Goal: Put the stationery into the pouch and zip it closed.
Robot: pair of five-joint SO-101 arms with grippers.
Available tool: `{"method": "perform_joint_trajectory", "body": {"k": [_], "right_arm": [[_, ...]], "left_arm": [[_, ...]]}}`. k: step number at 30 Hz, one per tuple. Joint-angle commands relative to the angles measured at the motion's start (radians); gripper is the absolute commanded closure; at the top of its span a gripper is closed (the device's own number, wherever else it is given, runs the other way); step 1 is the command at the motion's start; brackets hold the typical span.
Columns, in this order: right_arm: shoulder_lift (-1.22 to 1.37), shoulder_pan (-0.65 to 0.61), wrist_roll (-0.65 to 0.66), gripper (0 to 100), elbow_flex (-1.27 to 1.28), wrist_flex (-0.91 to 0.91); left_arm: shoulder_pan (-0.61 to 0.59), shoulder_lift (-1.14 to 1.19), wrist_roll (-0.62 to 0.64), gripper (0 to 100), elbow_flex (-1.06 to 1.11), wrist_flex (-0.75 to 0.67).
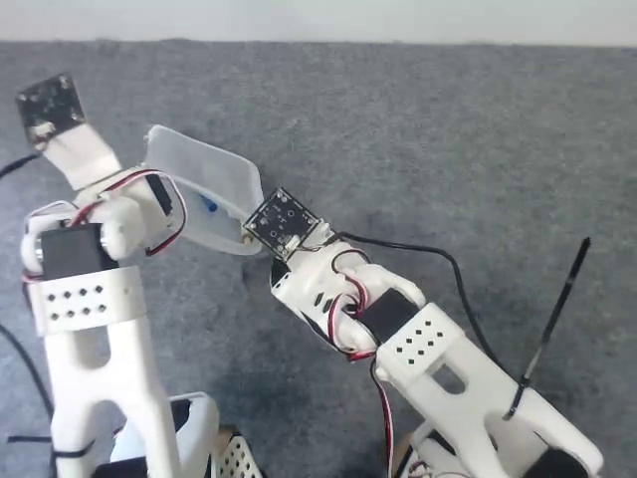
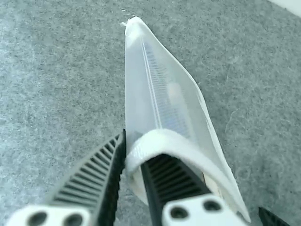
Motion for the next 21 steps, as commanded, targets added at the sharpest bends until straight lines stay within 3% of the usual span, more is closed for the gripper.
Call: {"method": "perform_joint_trajectory", "body": {"k": [1, 8, 21], "right_arm": [[-0.041, -0.004, 0.005, 79.3, -0.005, -0.045], [0.113, -0.002, 0.012, 79.3, 0.092, -0.369], [0.354, 0.071, 0.012, 79.4, 0.092, -0.713]], "left_arm": [[-0.006, -0.034, 0.0, 99, -0.033, -0.029], [-0.006, -0.034, 0.0, 99, -0.033, -0.028], [-0.006, -0.034, 0.0, 99, -0.031, -0.025]]}}
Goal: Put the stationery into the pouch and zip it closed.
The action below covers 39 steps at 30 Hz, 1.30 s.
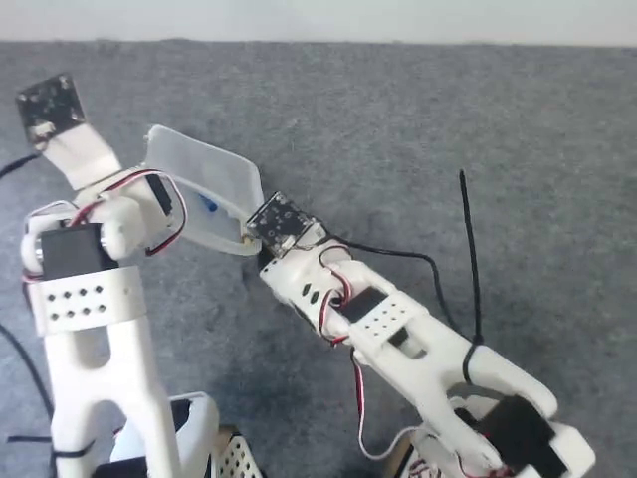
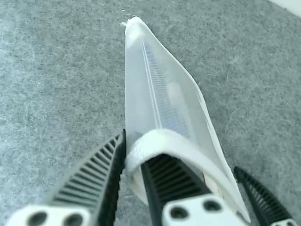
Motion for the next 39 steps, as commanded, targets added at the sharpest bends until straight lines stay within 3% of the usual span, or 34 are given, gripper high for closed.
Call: {"method": "perform_joint_trajectory", "body": {"k": [1, 8, 12, 23, 27, 39], "right_arm": [[0.031, 0.047, 0.009, 79.5, -0.009, -0.13], [0.13, 0.047, 0.014, 79.7, -0.009, -0.237], [0.176, 0.047, 0.115, 80.1, -0.009, -0.285], [0.104, 0.05, 0.143, 98.8, 0.031, -0.318], [0.013, 0.05, 0.146, 99.4, 0.086, -0.312], [-0.283, 0.044, 0.27, 99.3, 0.112, 0.058]], "left_arm": [[-0.006, -0.034, 0.0, 99, -0.031, -0.025], [-0.006, -0.034, 0.0, 99, -0.031, -0.025], [-0.006, -0.034, 0.0, 99, -0.031, -0.025], [-0.006, -0.034, 0.0, 99, -0.03, -0.025], [-0.006, -0.034, 0.0, 99, -0.03, -0.025], [-0.008, -0.034, -0.006, 99, -0.03, -0.028]]}}
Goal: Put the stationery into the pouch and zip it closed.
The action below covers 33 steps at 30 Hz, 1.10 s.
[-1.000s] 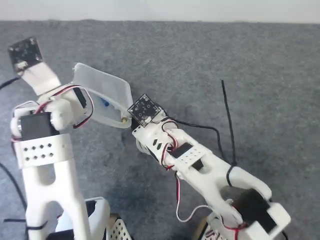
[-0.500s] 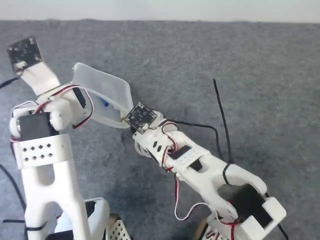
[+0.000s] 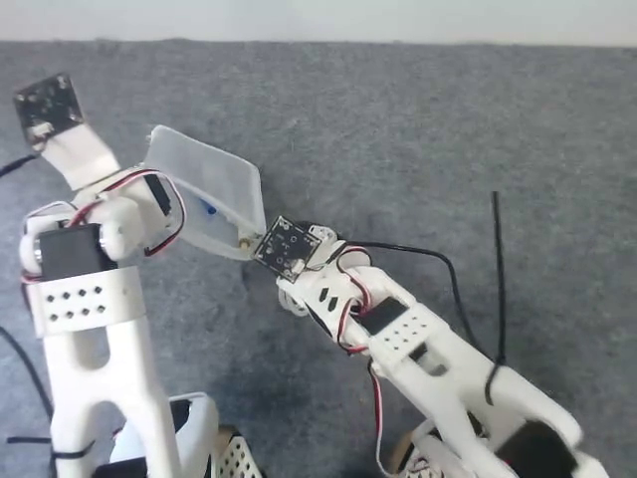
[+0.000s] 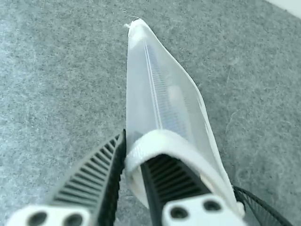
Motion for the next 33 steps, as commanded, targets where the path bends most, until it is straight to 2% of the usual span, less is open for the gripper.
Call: {"method": "perform_joint_trajectory", "body": {"k": [1, 6, 10, 16, 24, 29, 33], "right_arm": [[-0.156, 0.005, 0.023, 99.3, -0.008, 0.128], [-0.262, 0.002, 0.025, 99.3, -0.008, 0.243], [-0.325, -0.053, 0.106, 99.3, 0.005, 0.332], [-0.421, -0.139, 0.161, 99.3, 0.086, 0.34], [-0.57, -0.232, 0.195, 99.3, 0.183, 0.348], [-0.644, -0.278, 0.247, 99.3, 0.241, 0.349], [-0.687, -0.297, 0.253, 99.3, 0.262, 0.349]], "left_arm": [[-0.006, -0.034, -0.006, 98, -0.03, -0.028], [-0.005, -0.034, -0.003, 89, -0.028, -0.021], [0.0, -0.031, -0.002, 81, -0.027, -0.021], [0.008, -0.031, -0.002, 77, -0.027, -0.026], [0.135, -0.032, -0.018, 76, 0.015, -0.037], [0.319, -0.032, -0.17, 75, 0.071, -0.037], [0.43, -0.032, -0.232, 75, 0.097, -0.035]]}}
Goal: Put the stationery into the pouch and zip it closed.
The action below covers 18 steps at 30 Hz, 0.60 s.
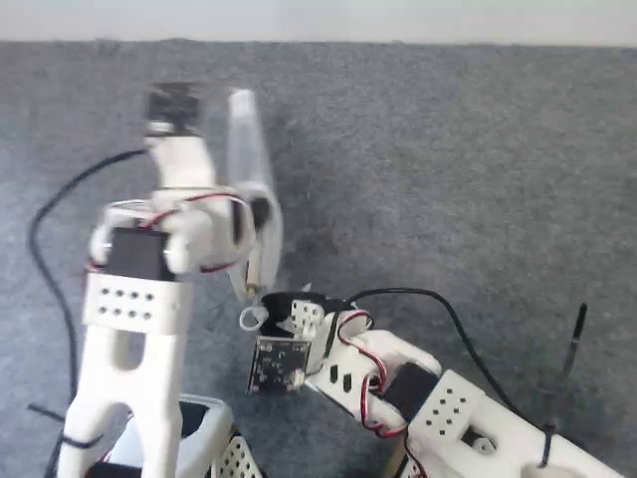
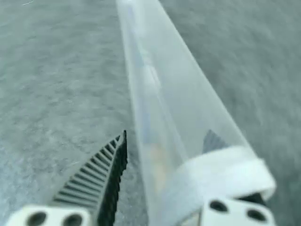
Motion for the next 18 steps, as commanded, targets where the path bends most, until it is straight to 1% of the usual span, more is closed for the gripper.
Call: {"method": "perform_joint_trajectory", "body": {"k": [1, 4, 10, 14, 18], "right_arm": [[-0.087, -0.035, 0.021, 99.3, -0.006, 0.007], [-0.105, -0.033, 0.025, 99.3, -0.011, 0.047], [-0.157, -0.033, 0.025, 99.3, -0.006, 0.07], [-0.194, -0.027, 0.025, 99.3, -0.009, 0.104], [-0.252, -0.027, 0.021, 99.3, -0.012, 0.137]], "left_arm": [[0.089, -0.023, -0.069, 75, 0.005, -0.032], [0.13, -0.023, -0.127, 76, 0.008, -0.009], [0.135, -0.025, -0.187, 76, -0.008, 0.028], [0.133, -0.025, -0.198, 76, -0.07, 0.114], [0.133, -0.026, -0.195, 76, -0.122, 0.167]]}}
